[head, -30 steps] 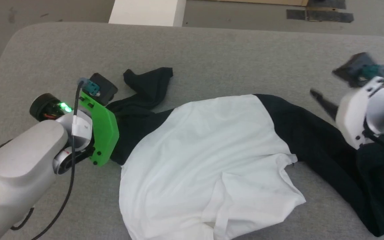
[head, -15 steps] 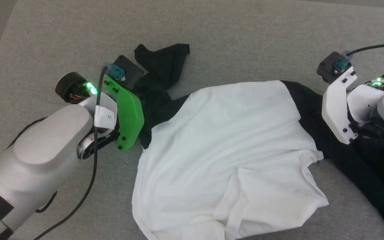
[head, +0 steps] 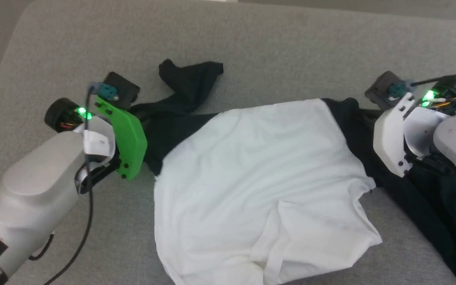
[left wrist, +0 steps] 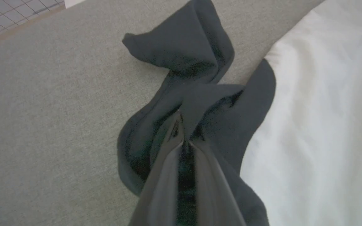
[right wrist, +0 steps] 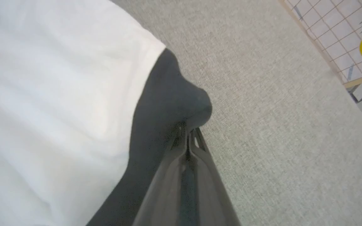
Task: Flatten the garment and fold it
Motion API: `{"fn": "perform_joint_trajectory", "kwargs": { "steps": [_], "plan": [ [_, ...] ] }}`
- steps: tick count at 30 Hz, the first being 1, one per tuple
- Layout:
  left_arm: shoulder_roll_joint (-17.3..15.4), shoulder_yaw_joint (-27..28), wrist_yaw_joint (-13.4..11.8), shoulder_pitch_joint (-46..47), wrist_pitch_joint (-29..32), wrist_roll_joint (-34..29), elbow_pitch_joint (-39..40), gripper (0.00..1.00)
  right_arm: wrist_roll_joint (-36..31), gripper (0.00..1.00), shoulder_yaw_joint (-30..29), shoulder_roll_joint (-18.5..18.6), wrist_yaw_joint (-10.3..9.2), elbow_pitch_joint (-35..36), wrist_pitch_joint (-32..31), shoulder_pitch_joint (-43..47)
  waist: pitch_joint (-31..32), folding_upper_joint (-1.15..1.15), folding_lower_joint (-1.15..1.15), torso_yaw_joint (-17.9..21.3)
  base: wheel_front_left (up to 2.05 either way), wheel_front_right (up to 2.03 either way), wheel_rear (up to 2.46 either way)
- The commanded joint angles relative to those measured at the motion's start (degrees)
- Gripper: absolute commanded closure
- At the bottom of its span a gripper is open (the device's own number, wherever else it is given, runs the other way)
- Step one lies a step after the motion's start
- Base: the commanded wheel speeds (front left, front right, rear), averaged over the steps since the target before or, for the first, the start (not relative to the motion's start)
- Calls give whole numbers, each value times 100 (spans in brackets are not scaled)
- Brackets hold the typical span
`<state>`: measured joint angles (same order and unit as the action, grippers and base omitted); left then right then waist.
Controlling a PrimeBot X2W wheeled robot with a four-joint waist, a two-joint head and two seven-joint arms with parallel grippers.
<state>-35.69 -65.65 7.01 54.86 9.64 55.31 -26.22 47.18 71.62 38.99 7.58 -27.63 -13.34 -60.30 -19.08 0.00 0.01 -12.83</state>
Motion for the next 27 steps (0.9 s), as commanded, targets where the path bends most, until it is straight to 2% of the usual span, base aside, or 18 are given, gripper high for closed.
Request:
{"fn": "perform_joint_trajectory", "kwargs": {
  "steps": [1, 8, 11, 16, 21, 27],
  "plan": [
    [-84, 51, 27, -4, -155, 12, -29, 100, -56, 100, -44, 78, -9, 20, 334, -9, 580, 0, -1, 389, 0, 0, 0],
    [-354, 349, 23, 192, -1000, -88, 273, 100, -219, 100, -704, 445, -9, 192, 1736, -100, 1137, 0, -1, 563, 0, 0, 0],
    [-404, 588, -113, 373, -1300, -104, 451, 100, -364, 100, -1200, 474, -9, 191, 2095, -116, 1244, 0, -1, 614, 0, 0, 0],
    [-358, 869, -468, 765, -1575, -254, 560, 100, -806, 100, -1984, 315, -9, 42, 2314, -149, 1310, 0, -1, 690, 0, 0, 0],
    [-201, 1051, -823, 1275, -1732, -508, 526, 100, -1277, 100, -2698, 12, -9, 25, 2230, -208, 1207, 0, -1, 804, 0, 0, 0],
    [91, 1240, -1043, 2020, -1885, -751, 308, 100, -1801, 100, -3478, -366, -9, -57, 1919, -663, 712, 0, -1, 876, 0, 0, 0]
  ]
}}
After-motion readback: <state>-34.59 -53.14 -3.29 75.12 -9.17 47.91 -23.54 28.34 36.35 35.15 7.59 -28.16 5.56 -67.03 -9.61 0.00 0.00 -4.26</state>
